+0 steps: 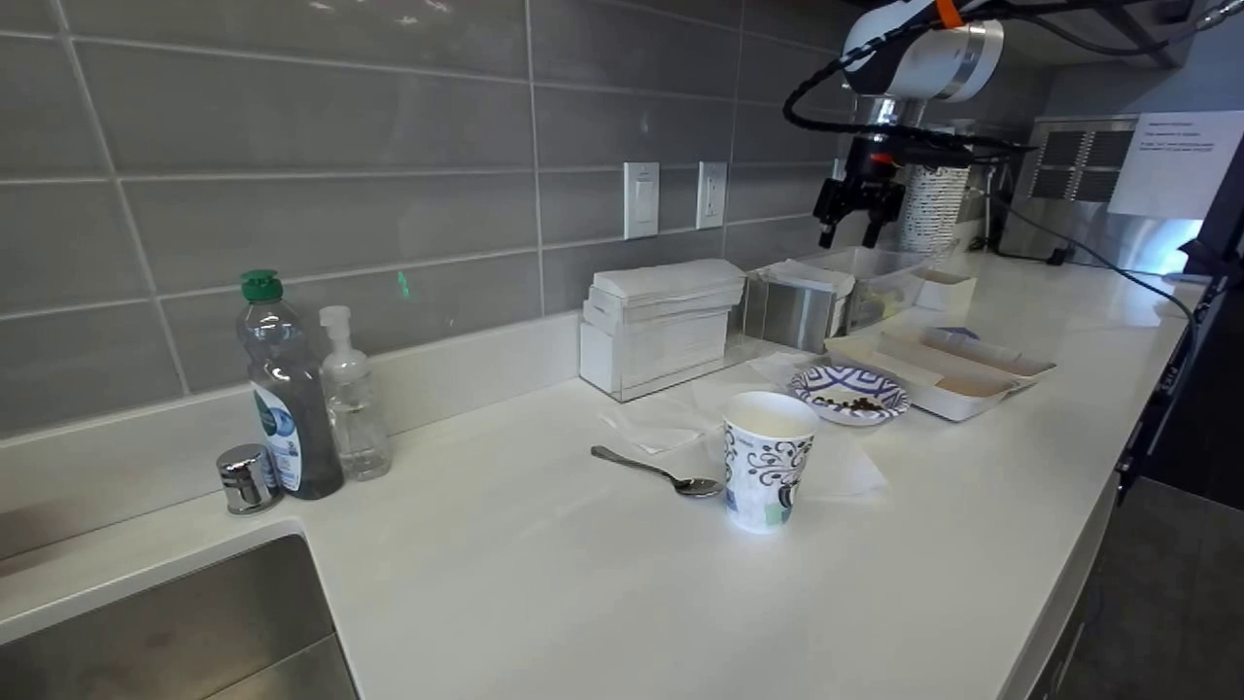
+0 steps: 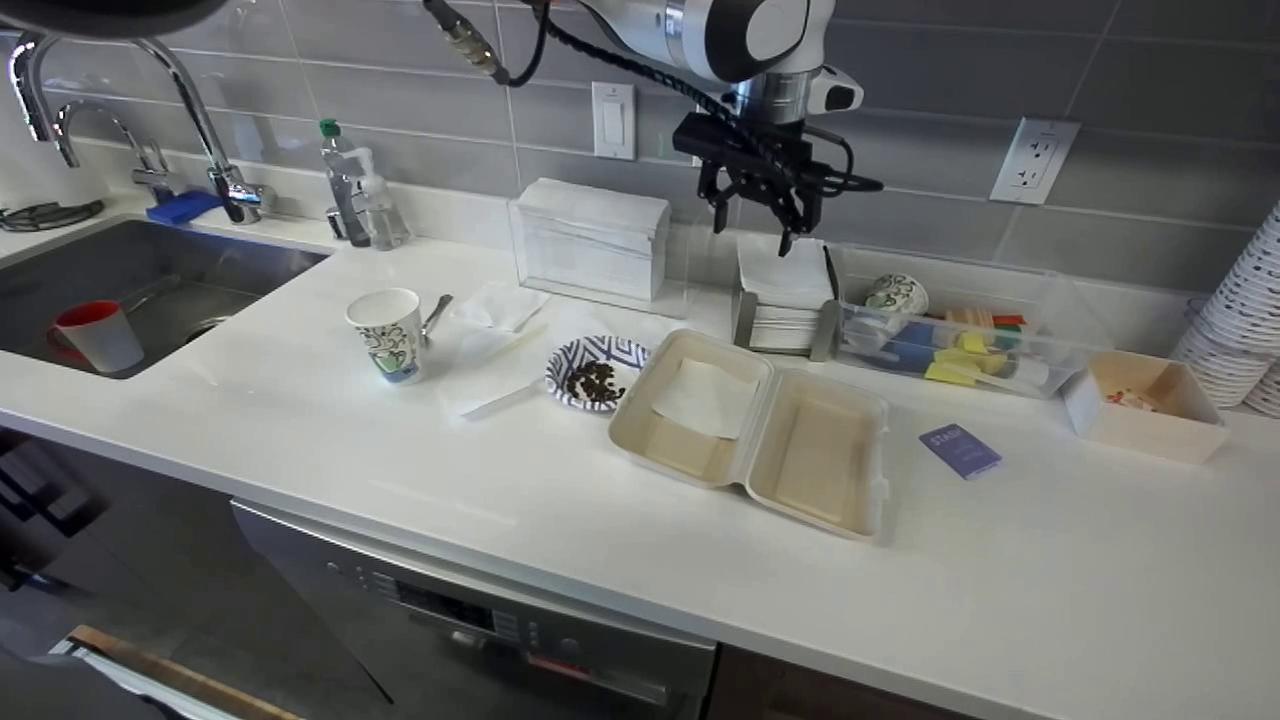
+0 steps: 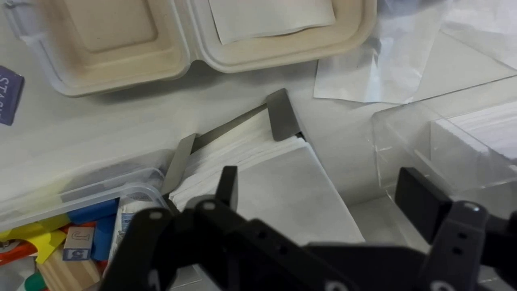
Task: Pick up the tissue and put it into the take-away food container
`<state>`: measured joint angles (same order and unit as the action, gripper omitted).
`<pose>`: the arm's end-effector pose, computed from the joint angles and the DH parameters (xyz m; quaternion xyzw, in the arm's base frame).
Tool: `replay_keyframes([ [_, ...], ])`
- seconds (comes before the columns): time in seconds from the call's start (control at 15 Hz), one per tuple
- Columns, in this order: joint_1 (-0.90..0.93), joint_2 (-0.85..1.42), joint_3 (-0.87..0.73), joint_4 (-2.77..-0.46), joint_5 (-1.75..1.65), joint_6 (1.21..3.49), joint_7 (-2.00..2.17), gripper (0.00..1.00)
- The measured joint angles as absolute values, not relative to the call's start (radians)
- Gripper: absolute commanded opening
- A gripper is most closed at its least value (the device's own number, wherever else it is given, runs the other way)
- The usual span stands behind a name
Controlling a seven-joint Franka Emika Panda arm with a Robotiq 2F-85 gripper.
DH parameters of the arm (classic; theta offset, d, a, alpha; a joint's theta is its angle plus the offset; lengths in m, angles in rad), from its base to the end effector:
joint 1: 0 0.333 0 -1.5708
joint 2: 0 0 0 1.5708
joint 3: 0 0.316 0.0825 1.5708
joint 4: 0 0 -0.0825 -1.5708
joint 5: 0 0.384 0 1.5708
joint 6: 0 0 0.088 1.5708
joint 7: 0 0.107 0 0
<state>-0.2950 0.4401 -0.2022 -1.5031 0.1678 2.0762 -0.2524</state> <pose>0.6274 -0.3062 0.4316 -0.9864 0.1444 -0.0788 0.0056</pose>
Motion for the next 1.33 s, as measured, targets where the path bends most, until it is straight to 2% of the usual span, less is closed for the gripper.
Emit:
replay_keyframes([
  [0.53, -0.363, 0.552, -0.156, -1.392, 0.238, 2.075, -0.217, 1.00],
  [0.73, -0.379, 0.610, -0.146, -1.329, 0.249, 2.075, -0.194, 0.83],
  [0.8, -0.383, 0.627, -0.141, -1.307, 0.250, 2.075, -0.186, 0.80],
  [0.87, -0.387, 0.645, -0.137, -1.284, 0.250, 2.075, -0.178, 0.68],
  [0.93, -0.389, 0.659, -0.133, -1.263, 0.250, 2.075, -0.172, 0.66],
  [1.0, -0.391, 0.674, -0.130, -1.242, 0.250, 2.075, -0.165, 0.58],
  [1.13, -0.393, 0.702, -0.126, -1.202, 0.250, 2.075, -0.151, 0.59],
  [1.2, -0.393, 0.715, -0.125, -1.185, 0.250, 2.075, -0.146, 0.53],
  [1.27, -0.393, 0.728, -0.124, -1.169, 0.250, 2.075, -0.140, 0.55],
  [1.33, -0.393, 0.740, -0.123, -1.153, 0.250, 2.075, -0.137, 0.53],
])
